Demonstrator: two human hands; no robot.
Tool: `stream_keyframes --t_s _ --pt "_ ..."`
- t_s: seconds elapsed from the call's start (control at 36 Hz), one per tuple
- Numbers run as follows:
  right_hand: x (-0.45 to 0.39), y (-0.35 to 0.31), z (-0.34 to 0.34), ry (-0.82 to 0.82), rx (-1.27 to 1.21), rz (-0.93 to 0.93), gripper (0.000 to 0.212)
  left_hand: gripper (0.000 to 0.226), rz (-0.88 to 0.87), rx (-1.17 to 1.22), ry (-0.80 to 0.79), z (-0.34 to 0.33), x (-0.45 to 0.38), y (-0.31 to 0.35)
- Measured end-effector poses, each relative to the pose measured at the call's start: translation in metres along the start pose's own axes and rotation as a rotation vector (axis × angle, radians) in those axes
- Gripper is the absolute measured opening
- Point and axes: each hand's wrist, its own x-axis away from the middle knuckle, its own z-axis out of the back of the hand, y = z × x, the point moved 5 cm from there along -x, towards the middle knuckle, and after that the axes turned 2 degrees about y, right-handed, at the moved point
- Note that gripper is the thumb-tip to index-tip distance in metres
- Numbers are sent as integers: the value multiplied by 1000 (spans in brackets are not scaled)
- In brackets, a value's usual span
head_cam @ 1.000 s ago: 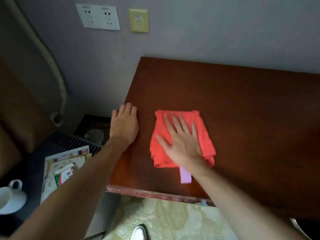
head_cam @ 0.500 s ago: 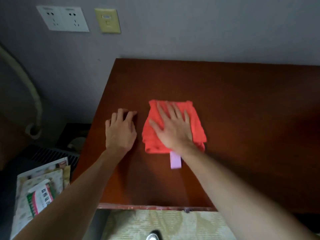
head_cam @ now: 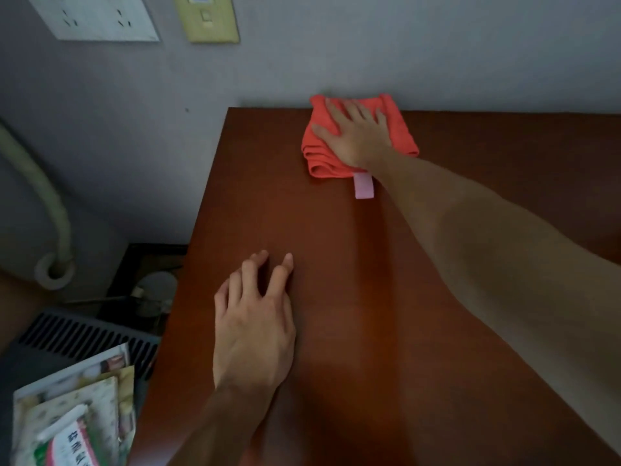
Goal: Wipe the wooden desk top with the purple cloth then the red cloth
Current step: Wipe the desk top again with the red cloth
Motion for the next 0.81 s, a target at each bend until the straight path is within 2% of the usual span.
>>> stream_keyframes --t_s 0.14,0.25,0.42,0.53,0.61,0.69,0.81 --pt "23 -1 4 -27 -9 -5 74 44 3 29 -6 4 0 2" --pt "83 0 9 -45 -12 19 74 41 2 34 -16 5 1 5" --pt "238 6 21 -8 -26 46 73 40 -11 -45 6 8 -1 9" --pt "369 16 33 69 -40 6 74 42 -39 -163 -16 11 -1 18" --pt "445 35 42 65 -11 -26 72 41 -68 -191 -13 17 -1 36" --pt "474 52 46 49 8 -48 73 39 -83 -158 16 17 0 61" --pt "455 57 45 52 6 -63 73 35 -192 -92 14 4 -1 106"
